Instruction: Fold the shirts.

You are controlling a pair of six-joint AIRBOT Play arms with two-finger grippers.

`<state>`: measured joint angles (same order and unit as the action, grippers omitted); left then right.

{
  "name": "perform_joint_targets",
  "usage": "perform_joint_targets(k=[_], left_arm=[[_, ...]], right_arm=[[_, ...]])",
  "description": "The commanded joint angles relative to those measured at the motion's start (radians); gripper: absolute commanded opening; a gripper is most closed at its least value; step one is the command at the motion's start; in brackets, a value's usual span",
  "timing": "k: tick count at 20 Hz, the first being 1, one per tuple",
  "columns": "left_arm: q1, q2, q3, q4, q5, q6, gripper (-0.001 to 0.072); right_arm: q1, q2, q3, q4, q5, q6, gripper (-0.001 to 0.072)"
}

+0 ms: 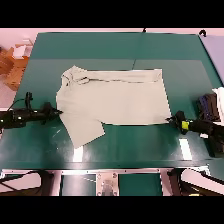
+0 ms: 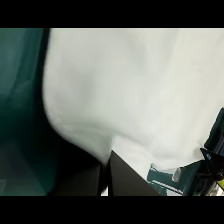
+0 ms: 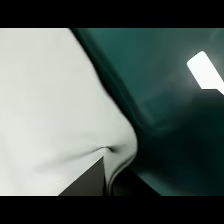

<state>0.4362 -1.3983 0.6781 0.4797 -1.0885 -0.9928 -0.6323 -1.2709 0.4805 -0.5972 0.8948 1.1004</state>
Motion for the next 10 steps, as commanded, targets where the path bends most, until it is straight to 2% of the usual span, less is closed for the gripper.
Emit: perform_joint_targets(k=[1, 4, 7, 10], left_arm=[[0.001, 0.038, 0.101, -0.014, -0.125, 0.006, 0.0028], [0.001, 0.218, 0.305, -0.066, -0.208, -0.052, 0.0028], [0.001, 0.415, 0.617, -0.160, -0.243, -0.082, 0.0028], [0.001, 0.555, 0.978, -0.173, -0.191, -0.085, 0.0028]], right_arm=[[0.002, 0.026, 0.172, 0.042, 0.166, -0.024, 0.0014], [0.002, 0.152, 0.449, 0.185, 0.312, -0.019, 0.0014], [0.002, 0.291, 0.797, 0.267, 0.321, 0.022, 0.0014], [-0.012, 0.378, 1.138, 0.264, 0.288, 0.043, 0.0014]])
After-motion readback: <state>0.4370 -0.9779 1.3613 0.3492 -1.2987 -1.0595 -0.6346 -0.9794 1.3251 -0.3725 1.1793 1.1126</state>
